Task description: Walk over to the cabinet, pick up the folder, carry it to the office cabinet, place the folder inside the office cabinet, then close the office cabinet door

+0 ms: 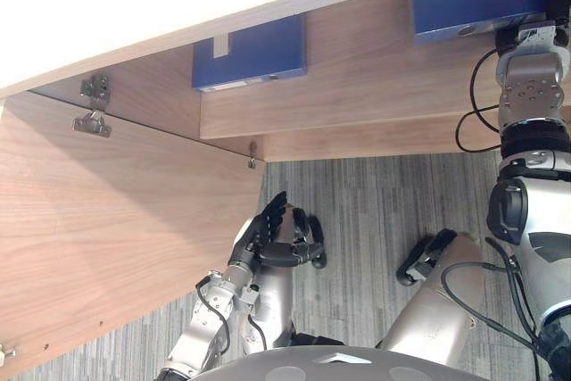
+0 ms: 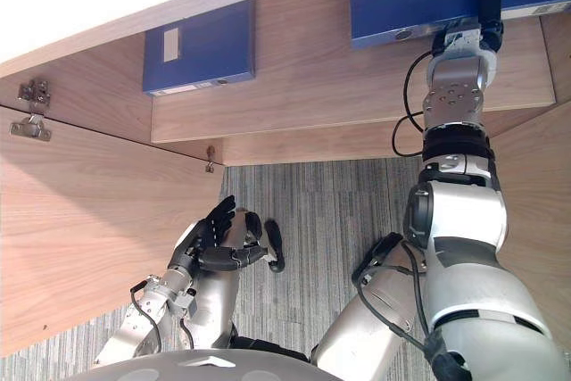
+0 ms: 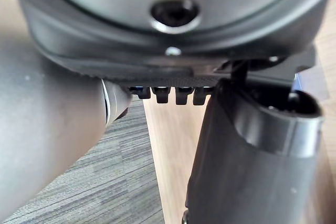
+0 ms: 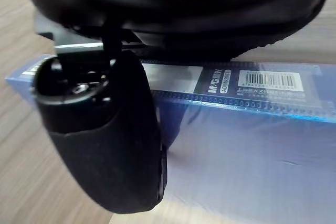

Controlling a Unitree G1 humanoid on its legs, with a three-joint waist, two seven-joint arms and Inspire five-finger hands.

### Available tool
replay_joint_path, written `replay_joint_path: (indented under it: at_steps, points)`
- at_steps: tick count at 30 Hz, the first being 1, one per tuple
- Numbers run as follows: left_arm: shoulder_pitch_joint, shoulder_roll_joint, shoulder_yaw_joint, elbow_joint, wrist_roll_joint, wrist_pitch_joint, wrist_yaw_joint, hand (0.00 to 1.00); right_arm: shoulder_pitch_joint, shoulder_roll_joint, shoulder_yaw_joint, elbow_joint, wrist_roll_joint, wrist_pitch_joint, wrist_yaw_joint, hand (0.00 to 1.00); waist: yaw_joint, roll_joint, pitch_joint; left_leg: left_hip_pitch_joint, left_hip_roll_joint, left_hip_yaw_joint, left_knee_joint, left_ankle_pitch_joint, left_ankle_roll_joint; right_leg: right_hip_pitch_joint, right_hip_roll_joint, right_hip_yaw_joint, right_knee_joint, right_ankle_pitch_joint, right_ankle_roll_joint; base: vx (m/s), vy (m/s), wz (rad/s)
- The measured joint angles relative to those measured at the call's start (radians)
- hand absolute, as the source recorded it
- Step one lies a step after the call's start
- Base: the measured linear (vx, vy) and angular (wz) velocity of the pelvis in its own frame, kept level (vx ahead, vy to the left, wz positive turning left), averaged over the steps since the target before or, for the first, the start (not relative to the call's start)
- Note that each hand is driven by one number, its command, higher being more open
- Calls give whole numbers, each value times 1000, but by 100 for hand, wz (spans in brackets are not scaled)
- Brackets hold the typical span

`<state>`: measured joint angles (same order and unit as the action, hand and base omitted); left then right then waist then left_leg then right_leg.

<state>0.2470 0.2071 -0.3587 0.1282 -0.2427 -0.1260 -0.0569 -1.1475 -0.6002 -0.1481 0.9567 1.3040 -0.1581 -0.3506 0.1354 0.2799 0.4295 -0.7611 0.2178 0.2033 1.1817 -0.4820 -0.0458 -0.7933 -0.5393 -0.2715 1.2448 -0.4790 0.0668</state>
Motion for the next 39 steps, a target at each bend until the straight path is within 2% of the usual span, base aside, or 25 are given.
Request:
replay_joint_path:
  at_steps: [2,3,29,33,34,36,39]
  points:
    - [0,0,0,0,0,0,0,100,0,0,2,0,0,2,0,0,-1,0,0,0,0,0,0,0,0,0,0,0,0,0,0,0,0,0]
    - [0,0,0,0,0,0,0,100,0,0,3,1,0,4,0,100,-1,0,0,0,0,0,0,0,0,0,0,0,0,0,0,0,0,0]
    - [0,0,0,0,0,2,2,100,-1,-29,34,4,-1,6,18,100,-6,-2,0,7,5,0,0,1,1,6,8,0,-7,8,-1,0,0,0]
    - [0,1,2,0,0,3,1,100,-1,-30,34,39,-39,50,19,100,-8,-13,-3,19,6,2,-9,4,-2,17,10,0,-12,9,-1,0,0,0]
    - [0,3,3,0,1,3,0,100,-1,-30,31,61,-92,90,29,100,-10,-24,-6,21,6,2,-16,8,-4,18,13,-2,-16,10,-3,0,0,0]
    - [0,6,4,0,1,3,-2,100,-1,-30,19,75,-125,122,38,100,-12,-33,-8,22,7,1,-22,13,-7,19,16,-6,-20,12,-7,0,0,0]
    - [0,9,4,-2,6,10,-19,100,-1,-31,-63,111,-179,179,54,100,-15,-35,-7,44,7,-2,-42,22,-9,48,17,-22,-37,15,-9,-2,-14,2]
